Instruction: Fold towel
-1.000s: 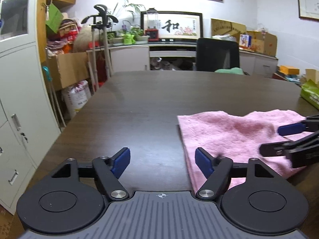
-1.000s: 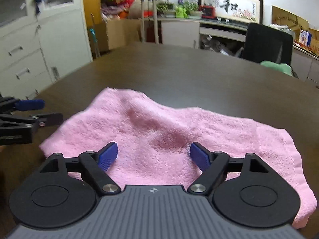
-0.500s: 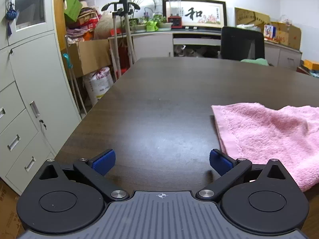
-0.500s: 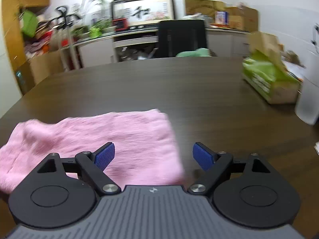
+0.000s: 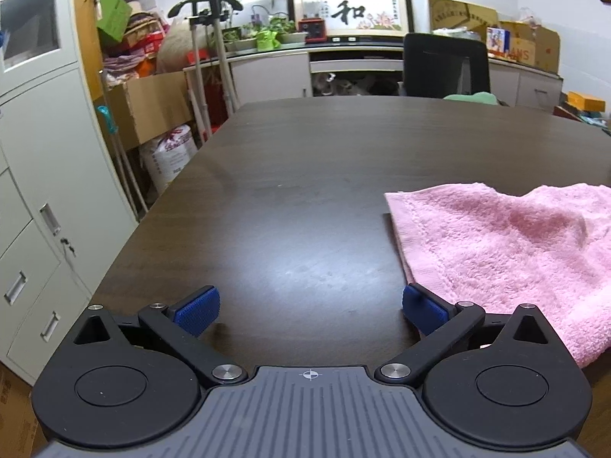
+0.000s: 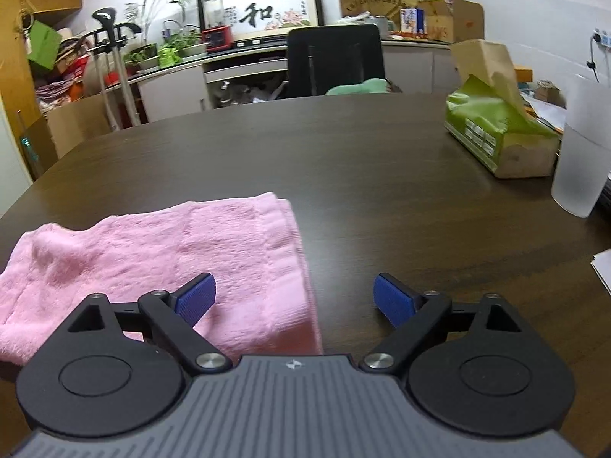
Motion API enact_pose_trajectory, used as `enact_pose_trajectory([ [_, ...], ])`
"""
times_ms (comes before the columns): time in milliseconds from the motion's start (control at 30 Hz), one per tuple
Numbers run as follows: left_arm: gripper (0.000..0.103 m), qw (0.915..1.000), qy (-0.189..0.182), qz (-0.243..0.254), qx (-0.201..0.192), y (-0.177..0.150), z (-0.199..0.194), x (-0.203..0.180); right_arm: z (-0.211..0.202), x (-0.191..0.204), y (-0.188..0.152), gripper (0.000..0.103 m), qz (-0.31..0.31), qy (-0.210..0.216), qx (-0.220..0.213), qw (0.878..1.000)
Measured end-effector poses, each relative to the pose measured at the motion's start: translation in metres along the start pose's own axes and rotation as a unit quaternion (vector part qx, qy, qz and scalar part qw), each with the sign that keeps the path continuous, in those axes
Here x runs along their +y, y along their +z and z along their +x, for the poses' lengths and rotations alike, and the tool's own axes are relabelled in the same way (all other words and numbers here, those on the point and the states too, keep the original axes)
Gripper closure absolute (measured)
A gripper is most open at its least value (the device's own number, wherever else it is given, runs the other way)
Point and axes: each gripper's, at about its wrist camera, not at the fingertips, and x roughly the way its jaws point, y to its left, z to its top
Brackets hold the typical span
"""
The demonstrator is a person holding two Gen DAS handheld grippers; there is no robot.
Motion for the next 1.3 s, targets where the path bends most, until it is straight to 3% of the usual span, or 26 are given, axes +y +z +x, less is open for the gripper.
enact_pose_trajectory([
  [300,0.000,0.9996,-0.029,-0.002,0.005,0.002,0.007,-0.002,-0.005,0.017,-0.006,0.009,-0.016,0.044,-0.006,0.999],
  [733,0.000,0.9991,-0.038,-0.013,0.010,0.005,0.009,0.005,-0.023,0.026,-0.002,0.004,-0.021,0.062,-0.058,0.996],
  [933,0.000,0.9992,-0.037,-0.014,0.010,0.005,0.009,0.005,-0.022,0.036,-0.004,0.002,-0.046,0.062,-0.062,0.995],
  [1300,0.000,0.9992,-0.037,-0.014,0.010,0.005,0.008,0.005,-0.020,0.030,-0.003,0.001,-0.028,0.063,-0.059,0.996],
])
